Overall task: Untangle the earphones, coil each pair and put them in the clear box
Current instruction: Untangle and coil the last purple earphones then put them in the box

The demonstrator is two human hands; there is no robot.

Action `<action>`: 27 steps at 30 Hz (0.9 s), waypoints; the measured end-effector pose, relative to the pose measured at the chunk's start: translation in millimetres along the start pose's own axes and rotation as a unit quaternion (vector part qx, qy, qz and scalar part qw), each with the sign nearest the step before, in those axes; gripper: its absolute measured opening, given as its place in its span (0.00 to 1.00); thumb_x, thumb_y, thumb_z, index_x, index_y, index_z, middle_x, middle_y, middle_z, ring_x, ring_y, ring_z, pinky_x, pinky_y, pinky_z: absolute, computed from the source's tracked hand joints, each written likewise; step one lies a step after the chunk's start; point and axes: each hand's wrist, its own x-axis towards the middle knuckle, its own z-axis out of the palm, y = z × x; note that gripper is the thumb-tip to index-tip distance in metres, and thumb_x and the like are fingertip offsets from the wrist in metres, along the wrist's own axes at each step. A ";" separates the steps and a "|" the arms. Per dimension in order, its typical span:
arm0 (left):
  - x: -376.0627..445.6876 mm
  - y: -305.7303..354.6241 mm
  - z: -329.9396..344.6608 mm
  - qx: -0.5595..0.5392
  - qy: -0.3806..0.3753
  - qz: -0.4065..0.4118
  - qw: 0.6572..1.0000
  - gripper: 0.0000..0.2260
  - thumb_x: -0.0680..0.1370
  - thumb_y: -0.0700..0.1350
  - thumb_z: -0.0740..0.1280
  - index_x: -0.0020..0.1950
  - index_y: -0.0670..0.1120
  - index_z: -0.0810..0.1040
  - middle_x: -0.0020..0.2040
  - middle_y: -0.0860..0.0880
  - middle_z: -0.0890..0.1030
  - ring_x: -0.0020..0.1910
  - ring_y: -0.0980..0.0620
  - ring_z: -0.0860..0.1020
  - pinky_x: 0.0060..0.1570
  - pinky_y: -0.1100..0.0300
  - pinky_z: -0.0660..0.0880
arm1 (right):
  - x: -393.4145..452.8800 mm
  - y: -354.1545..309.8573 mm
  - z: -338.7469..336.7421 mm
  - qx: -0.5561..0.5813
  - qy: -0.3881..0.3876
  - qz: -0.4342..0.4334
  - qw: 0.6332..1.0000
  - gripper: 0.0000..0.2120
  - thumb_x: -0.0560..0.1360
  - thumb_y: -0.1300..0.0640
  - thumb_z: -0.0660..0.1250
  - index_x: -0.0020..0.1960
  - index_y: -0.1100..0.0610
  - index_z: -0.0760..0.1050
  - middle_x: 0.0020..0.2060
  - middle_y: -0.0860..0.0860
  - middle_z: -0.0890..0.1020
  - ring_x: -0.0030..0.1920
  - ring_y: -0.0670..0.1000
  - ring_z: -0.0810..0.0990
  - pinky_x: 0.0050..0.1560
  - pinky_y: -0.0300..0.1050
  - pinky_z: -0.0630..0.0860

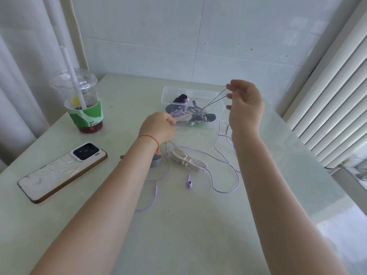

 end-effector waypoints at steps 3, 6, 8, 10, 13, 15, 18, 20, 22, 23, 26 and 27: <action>1.0 3.6 -3.6 -0.107 0.056 -0.002 0.993 0.08 0.75 0.43 0.63 0.42 0.47 0.83 0.39 0.49 0.84 0.46 0.44 0.81 0.47 0.57 0.77 | 3.5 2.4 -3.9 -0.049 0.007 0.005 0.999 0.18 0.77 0.67 0.54 0.50 0.48 0.76 0.46 0.46 0.83 0.36 0.44 0.80 0.38 0.44 0.77; 1.2 14.2 -11.3 -0.315 0.039 -0.034 0.948 0.13 0.78 0.47 0.63 0.38 0.46 0.83 0.36 0.50 0.84 0.35 0.52 0.81 0.35 0.67 0.76 | 6.9 2.3 -6.0 -0.166 -0.101 0.079 0.978 0.16 0.76 0.67 0.55 0.56 0.54 0.75 0.38 0.49 0.83 0.24 0.44 0.74 0.23 0.34 0.66; -1.2 19.9 -14.9 -0.378 0.037 -0.029 0.925 0.14 0.80 0.47 0.61 0.41 0.45 0.83 0.39 0.48 0.84 0.33 0.57 0.79 0.29 0.73 0.70 | 6.2 4.1 -5.7 -0.239 -0.173 0.094 0.951 0.14 0.76 0.66 0.57 0.55 0.56 0.77 0.33 0.48 0.81 0.20 0.40 0.70 0.21 0.32 0.63; -5.3 22.7 -16.9 -0.413 0.051 0.005 0.909 0.14 0.82 0.46 0.60 0.42 0.43 0.82 0.40 0.48 0.83 0.34 0.57 0.79 0.32 0.72 0.71 | 4.5 3.7 -4.3 -0.286 -0.221 0.087 0.928 0.12 0.76 0.66 0.59 0.52 0.58 0.80 0.32 0.49 0.80 0.17 0.40 0.67 0.20 0.30 0.61; -6.5 21.3 -16.4 -0.411 0.019 0.033 0.911 0.08 0.80 0.42 0.64 0.45 0.47 0.81 0.44 0.48 0.83 0.40 0.55 0.80 0.42 0.66 0.73 | 0.0 -0.7 -2.7 -0.268 -0.255 0.078 0.926 0.11 0.76 0.66 0.60 0.48 0.57 0.81 0.35 0.50 0.82 0.17 0.42 0.64 0.21 0.32 0.61; -8.0 21.4 -14.4 -0.388 -0.054 0.072 0.917 0.09 0.75 0.40 0.69 0.54 0.48 0.80 0.50 0.49 0.82 0.48 0.56 0.80 0.47 0.66 0.75 | -3.1 -5.7 -2.6 -0.193 -0.270 0.071 0.940 0.12 0.76 0.66 0.60 0.47 0.57 0.81 0.38 0.51 0.84 0.20 0.41 0.65 0.24 0.33 0.62; -12.4 22.8 -5.9 -0.370 -0.169 0.137 0.903 0.15 0.76 0.33 0.68 0.62 0.44 0.76 0.54 0.49 0.80 0.53 0.57 0.79 0.58 0.63 0.74 | -7.6 -13.7 -0.1 -0.124 -0.295 0.050 0.946 0.13 0.77 0.66 0.60 0.46 0.53 0.80 0.41 0.51 0.86 0.23 0.42 0.66 0.26 0.35 0.62; -16.3 25.2 -0.8 -0.334 -0.193 0.141 0.912 0.11 0.78 0.31 0.64 0.58 0.41 0.78 0.51 0.43 0.81 0.51 0.52 0.80 0.61 0.60 0.74 | -8.8 -18.1 1.6 -0.062 -0.276 0.029 0.959 0.13 0.78 0.67 0.59 0.47 0.55 0.80 0.42 0.52 0.85 0.25 0.47 0.68 0.25 0.35 0.64; -16.6 24.7 0.1 -0.300 -0.171 0.127 0.930 0.11 0.77 0.30 0.62 0.51 0.43 0.79 0.48 0.43 0.83 0.48 0.50 0.80 0.60 0.58 0.74 | -7.5 -19.5 1.1 0.003 -0.230 -0.003 0.973 0.11 0.79 0.68 0.58 0.51 0.58 0.79 0.43 0.54 0.84 0.26 0.50 0.72 0.27 0.35 0.66; -16.4 23.2 -1.3 -0.285 -0.155 0.119 0.938 0.12 0.77 0.30 0.62 0.49 0.45 0.80 0.47 0.45 0.83 0.48 0.51 0.80 0.58 0.59 0.74 | -6.9 -19.0 0.7 0.017 -0.207 -0.017 0.978 0.11 0.79 0.68 0.58 0.52 0.59 0.78 0.43 0.54 0.84 0.27 0.51 0.74 0.28 0.37 0.67; -9.4 18.7 -6.0 -0.248 -0.097 0.091 0.960 0.09 0.76 0.36 0.66 0.43 0.50 0.81 0.52 0.46 0.84 0.50 0.53 0.80 0.52 0.61 0.74 | -6.8 -16.6 1.0 0.023 -0.180 -0.021 0.983 0.11 0.78 0.68 0.58 0.51 0.59 0.78 0.41 0.54 0.84 0.27 0.52 0.75 0.28 0.38 0.68; -9.2 18.5 -7.9 -0.254 -0.077 0.082 0.960 0.08 0.74 0.40 0.68 0.40 0.51 0.82 0.52 0.45 0.85 0.50 0.51 0.81 0.53 0.58 0.75 | -7.2 -16.2 1.8 0.014 -0.186 -0.010 0.982 0.12 0.78 0.69 0.58 0.50 0.59 0.78 0.40 0.54 0.84 0.27 0.52 0.75 0.28 0.37 0.68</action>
